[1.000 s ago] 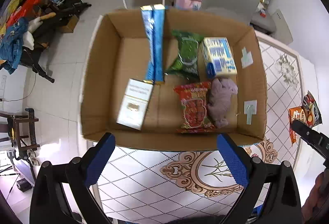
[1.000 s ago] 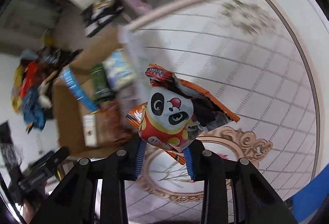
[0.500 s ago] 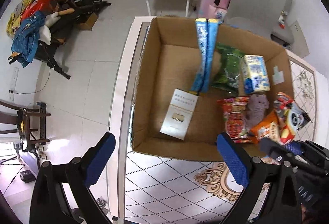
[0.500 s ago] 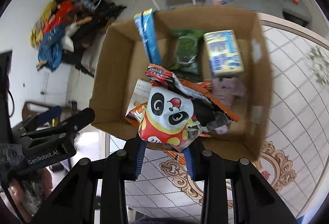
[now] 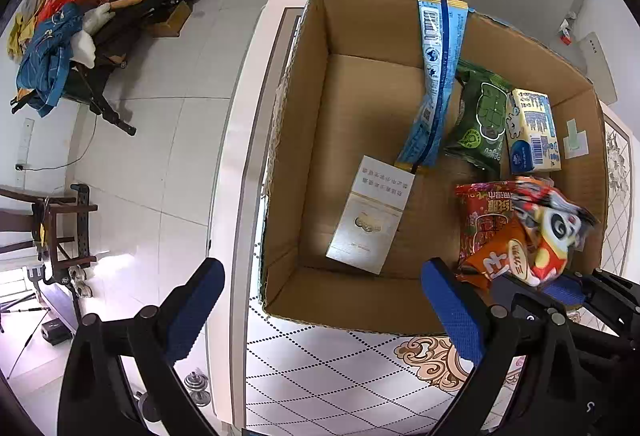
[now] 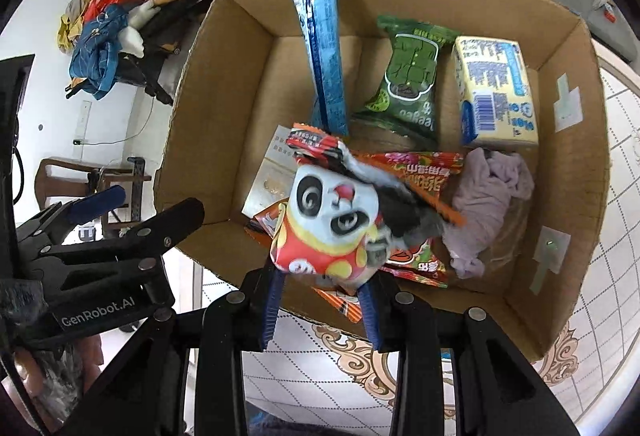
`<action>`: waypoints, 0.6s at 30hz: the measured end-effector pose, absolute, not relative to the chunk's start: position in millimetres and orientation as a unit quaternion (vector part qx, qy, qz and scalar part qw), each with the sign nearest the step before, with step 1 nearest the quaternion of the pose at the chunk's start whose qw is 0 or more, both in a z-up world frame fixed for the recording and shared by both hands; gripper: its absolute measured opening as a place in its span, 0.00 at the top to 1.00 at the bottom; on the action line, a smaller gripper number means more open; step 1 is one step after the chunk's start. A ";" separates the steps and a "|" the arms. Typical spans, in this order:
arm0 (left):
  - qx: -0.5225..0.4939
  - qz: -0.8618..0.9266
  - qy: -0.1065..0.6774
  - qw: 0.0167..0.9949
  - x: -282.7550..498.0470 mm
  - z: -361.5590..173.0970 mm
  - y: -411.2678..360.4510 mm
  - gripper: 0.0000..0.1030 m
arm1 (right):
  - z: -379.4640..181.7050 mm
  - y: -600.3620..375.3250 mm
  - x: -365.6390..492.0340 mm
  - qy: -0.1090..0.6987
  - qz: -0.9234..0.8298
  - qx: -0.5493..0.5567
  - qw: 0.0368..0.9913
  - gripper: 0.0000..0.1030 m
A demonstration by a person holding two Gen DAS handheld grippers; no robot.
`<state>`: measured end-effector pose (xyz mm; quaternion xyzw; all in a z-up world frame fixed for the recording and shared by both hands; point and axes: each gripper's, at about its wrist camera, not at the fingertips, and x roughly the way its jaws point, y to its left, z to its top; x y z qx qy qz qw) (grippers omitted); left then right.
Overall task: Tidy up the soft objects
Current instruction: 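Lower the panda snack bag into the box and open the right gripper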
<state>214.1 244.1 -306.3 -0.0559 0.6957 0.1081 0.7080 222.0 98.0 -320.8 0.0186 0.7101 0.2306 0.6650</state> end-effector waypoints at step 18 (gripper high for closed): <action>-0.077 0.070 0.664 0.740 203.5 -257.1 206.4 0.02 | -273.3 26.3 214.5 0.670 0.123 0.014 0.732 0.40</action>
